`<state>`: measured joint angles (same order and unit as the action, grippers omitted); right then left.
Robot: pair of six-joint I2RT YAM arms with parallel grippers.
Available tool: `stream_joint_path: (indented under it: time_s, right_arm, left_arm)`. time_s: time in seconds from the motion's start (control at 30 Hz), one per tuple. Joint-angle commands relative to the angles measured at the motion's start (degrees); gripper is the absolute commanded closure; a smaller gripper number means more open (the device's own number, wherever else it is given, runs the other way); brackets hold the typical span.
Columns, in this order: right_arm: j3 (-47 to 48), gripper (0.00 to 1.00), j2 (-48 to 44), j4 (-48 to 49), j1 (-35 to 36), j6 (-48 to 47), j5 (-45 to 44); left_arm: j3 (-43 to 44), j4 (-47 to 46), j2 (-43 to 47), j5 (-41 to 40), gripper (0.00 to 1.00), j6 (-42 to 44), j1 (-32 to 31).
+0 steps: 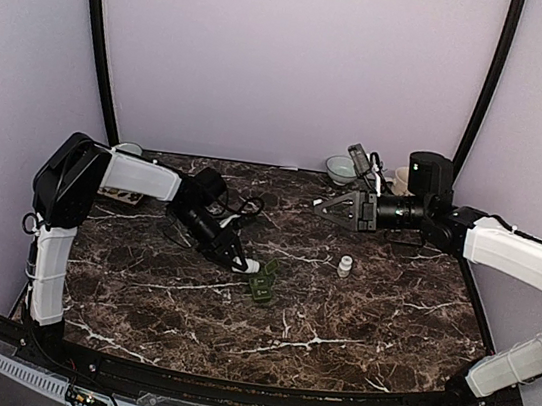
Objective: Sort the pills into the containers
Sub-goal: Pour the pill into the compartment of the pill container.
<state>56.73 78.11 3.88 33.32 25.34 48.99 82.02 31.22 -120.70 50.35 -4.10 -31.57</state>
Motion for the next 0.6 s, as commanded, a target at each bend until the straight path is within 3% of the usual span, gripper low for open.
stream_joint_path:
  time_s: [0.0, 0.57]
  right_arm:
    - [-0.5, 0.79, -1.0, 1.8, -0.4, -1.0, -0.3]
    - [-0.8, 0.79, -1.2, 1.7, -0.4, -1.2, -0.2]
  left_arm:
    - [2.0, 2.9, -0.5, -0.9, 1.00, 1.6, -0.5]
    - [3.2, 5.5, -0.6, -3.9, 1.00, 2.8, -1.2]
